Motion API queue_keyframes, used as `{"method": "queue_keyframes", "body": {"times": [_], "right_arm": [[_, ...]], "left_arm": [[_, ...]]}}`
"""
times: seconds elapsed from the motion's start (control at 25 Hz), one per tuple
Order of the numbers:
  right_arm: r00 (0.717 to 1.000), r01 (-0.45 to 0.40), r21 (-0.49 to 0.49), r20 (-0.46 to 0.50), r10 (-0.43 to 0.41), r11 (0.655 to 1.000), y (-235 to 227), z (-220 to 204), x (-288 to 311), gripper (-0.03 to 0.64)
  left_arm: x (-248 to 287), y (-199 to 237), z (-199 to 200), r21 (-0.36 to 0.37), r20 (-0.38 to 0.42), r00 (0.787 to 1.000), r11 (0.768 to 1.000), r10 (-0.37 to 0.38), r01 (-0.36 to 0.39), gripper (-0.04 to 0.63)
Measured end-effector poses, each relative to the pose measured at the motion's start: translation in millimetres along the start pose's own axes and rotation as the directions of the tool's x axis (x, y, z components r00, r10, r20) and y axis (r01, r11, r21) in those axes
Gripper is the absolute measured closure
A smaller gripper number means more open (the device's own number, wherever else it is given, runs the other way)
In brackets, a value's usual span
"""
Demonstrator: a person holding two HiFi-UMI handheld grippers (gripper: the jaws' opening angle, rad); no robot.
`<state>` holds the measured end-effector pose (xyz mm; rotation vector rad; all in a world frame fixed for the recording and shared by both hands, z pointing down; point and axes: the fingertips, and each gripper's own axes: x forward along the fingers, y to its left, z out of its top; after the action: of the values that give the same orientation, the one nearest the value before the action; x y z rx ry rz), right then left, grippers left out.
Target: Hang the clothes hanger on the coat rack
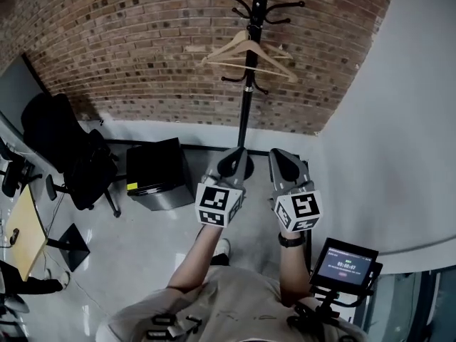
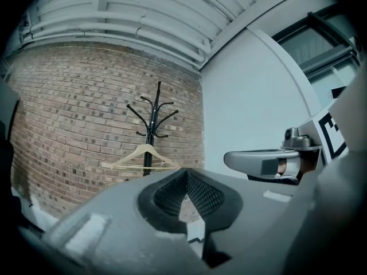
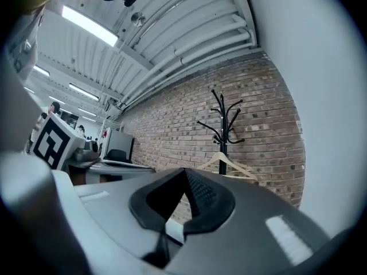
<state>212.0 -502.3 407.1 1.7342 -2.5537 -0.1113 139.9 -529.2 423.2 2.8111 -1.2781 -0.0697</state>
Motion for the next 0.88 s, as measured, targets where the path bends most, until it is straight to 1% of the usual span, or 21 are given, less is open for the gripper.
{"method": "queue_keyframes", "body": {"times": [0.12, 0.2, 0.28, 0.36, 0.44, 0.52, 0.72, 0.8, 0.88], "right_arm": [[1.000, -0.001, 0.050, -0.025, 0.003, 0.999, 16.8, -13.0, -53.6, 0.614], [0.998, 0.017, 0.075, -0.058, -0.012, 0.997, 26.2, -25.6, -91.3, 0.614], [0.994, 0.032, 0.107, -0.105, -0.021, 0.994, 31.8, -43.2, -123.9, 0.614], [0.992, 0.028, 0.143, -0.130, -0.009, 0.989, 38.5, -56.7, -144.3, 0.614], [0.992, 0.017, 0.148, -0.125, 0.001, 0.989, 49.4, -58.3, -156.1, 0.614], [0.995, 0.010, 0.133, -0.103, 0.004, 0.991, 59.5, -50.5, -162.0, 0.614], [0.999, 0.031, 0.093, -0.042, -0.027, 0.995, 89.5, -15.7, -160.3, 0.614], [0.999, 0.027, 0.071, -0.020, -0.026, 0.997, 105.6, -1.2, -157.1, 0.614], [1.000, 0.011, 0.062, 0.002, -0.011, 0.998, 117.5, 12.4, -146.6, 0.614]], "left_arm": [[-39.8, -48.6, -11.3, -0.009, -0.023, 1.000, 1.000, 0.005, -0.006, 0.595], [-69.2, -83.3, -21.3, -0.004, -0.041, 0.999, 1.000, -0.003, 0.003, 0.595], [-93.7, -112.6, -37.8, 0.002, -0.087, 0.996, 1.000, -0.008, 0.008, 0.595], [-111.3, -126.6, -51.9, 0.008, -0.125, 0.992, 1.000, 0.003, -0.002, 0.595], [-126.2, -129.4, -56.0, 0.016, -0.140, 0.990, 1.000, 0.017, -0.015, 0.595], [-136.7, -131.5, -48.9, 0.020, -0.128, 0.992, 1.000, 0.019, -0.016, 0.595], [-157.5, -128.1, -10.0, 0.065, -0.054, 0.998, 0.997, -0.041, 0.045, 0.595], [-168.4, -118.1, 5.3, 0.082, -0.011, 0.999, 0.995, -0.047, 0.048, 0.595], [-172.4, -105.1, 20.0, 0.087, 0.016, 0.999, 0.995, -0.045, 0.043, 0.595]]}}
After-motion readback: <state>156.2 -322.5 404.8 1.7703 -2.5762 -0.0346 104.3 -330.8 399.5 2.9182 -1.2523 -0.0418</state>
